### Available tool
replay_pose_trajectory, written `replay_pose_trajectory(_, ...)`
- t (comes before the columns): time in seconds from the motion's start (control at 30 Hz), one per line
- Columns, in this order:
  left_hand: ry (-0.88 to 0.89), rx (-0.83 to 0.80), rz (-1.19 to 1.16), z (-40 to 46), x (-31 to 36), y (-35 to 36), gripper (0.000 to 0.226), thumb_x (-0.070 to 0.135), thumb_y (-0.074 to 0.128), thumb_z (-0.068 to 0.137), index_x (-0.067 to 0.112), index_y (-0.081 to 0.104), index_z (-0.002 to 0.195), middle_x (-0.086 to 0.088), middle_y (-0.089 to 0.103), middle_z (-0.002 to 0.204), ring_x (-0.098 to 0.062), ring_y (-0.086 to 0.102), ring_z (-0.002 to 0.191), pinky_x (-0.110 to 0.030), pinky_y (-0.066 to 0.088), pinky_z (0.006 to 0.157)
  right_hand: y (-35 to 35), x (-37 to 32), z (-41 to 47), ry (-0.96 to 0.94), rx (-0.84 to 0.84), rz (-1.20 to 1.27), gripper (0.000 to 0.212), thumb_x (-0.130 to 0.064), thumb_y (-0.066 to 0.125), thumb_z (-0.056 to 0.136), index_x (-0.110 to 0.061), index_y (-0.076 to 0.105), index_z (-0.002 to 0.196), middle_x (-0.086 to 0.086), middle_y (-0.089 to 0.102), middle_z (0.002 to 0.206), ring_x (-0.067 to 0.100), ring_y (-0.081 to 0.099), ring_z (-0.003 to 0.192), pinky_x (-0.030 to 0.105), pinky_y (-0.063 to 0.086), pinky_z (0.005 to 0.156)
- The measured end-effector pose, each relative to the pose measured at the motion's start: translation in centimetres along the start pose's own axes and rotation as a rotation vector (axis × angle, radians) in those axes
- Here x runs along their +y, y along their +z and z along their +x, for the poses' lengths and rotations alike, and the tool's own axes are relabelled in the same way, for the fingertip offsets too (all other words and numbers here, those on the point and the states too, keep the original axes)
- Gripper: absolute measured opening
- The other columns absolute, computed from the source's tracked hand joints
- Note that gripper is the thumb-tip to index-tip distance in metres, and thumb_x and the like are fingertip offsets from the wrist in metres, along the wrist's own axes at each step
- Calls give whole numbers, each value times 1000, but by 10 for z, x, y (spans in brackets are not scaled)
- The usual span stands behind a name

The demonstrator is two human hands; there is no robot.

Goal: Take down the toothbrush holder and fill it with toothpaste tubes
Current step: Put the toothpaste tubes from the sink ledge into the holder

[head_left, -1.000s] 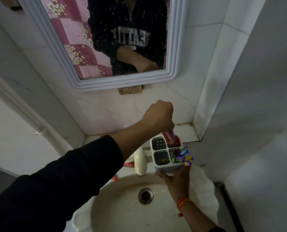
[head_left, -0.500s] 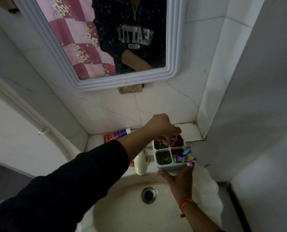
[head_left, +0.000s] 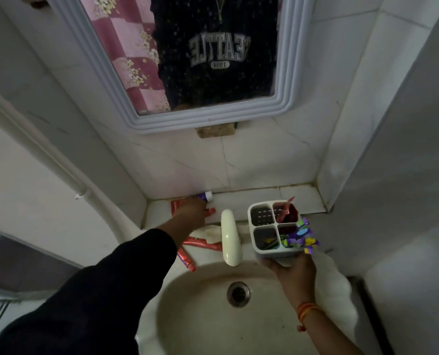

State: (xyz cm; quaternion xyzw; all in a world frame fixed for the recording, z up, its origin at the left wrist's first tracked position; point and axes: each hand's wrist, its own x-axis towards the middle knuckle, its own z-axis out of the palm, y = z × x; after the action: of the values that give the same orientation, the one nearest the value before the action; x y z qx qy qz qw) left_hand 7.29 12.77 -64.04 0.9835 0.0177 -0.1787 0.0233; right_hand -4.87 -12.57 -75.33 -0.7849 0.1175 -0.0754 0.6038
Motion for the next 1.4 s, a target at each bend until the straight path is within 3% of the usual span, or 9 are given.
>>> replay_pose_trajectory(0.07,32,-35,-3,6,-8,10,37,15,56,99,17,61,136,-9,62,137,-28,59,125,-35,47,105,-3,0,3,33,-25,11,83,-45,100,47,-19,69,119,-7,76,111,9,68,110,7,49,90)
replay_pose_trajectory(0.17,87,-20,19,7,-9,11,31,18,57,99,17,67,129,-8,63,133,-28,58,125,-35,44,102,-7,-3,8,88,-54,67,78,-54,98,38,-33,72,109,-12,78,103,8,71,106,36,58,95)
replay_pose_trajectory(0.27,73,52,52,4,-7,6,31,22,59,93,19,66,124,-7,65,124,-27,63,112,-32,49,81,-10,-9,10,55,-58,58,67,-54,96,33,-54,71,96,-23,77,95,5,72,101,39,57,91)
replay_pose_trajectory(0.37,110,102,32,0,1,-14,33,33,62,88,19,66,118,-8,66,114,-27,66,99,-29,49,71,-11,-14,9,72,-57,39,59,-39,101,38,-44,74,90,-16,77,93,15,72,102,46,57,93)
replay_pose_trajectory(0.57,170,135,-202,-20,29,-81,37,37,81,80,7,73,100,-8,72,97,-19,65,82,-31,54,74,-9,-26,10,74,-44,22,66,1,97,49,-11,70,108,2,71,101,17,64,101,11,54,79)
replay_pose_trajectory(0.87,324,211,-254,-71,99,-113,36,32,90,70,15,75,97,1,72,91,-10,68,76,-21,52,65,-13,-39,5,68,-59,-25,70,-6,98,51,-10,68,114,-5,67,102,11,60,101,-9,38,70)
replay_pose_trajectory(1.13,401,211,95,-67,126,-63,18,10,71,84,9,72,102,-5,59,83,-23,61,73,-34,52,62,-13,-35,6,108,-62,10,65,0,95,55,0,68,114,-3,67,106,13,62,101,-6,41,66)
replay_pose_trajectory(1.27,401,81,178,-65,125,-57,25,15,67,88,9,66,112,-4,54,88,-21,55,73,-33,51,64,-14,-32,5,168,-128,-63,55,-32,96,57,-11,72,102,-5,72,90,6,68,82,25,59,78)
replay_pose_trajectory(1.4,403,-34,129,-55,117,-57,29,19,70,85,10,69,112,-3,68,95,-19,66,87,-38,61,83,-14,-36,2,153,-116,-45,49,-26,97,57,-18,69,97,-7,71,89,3,65,81,28,59,85)
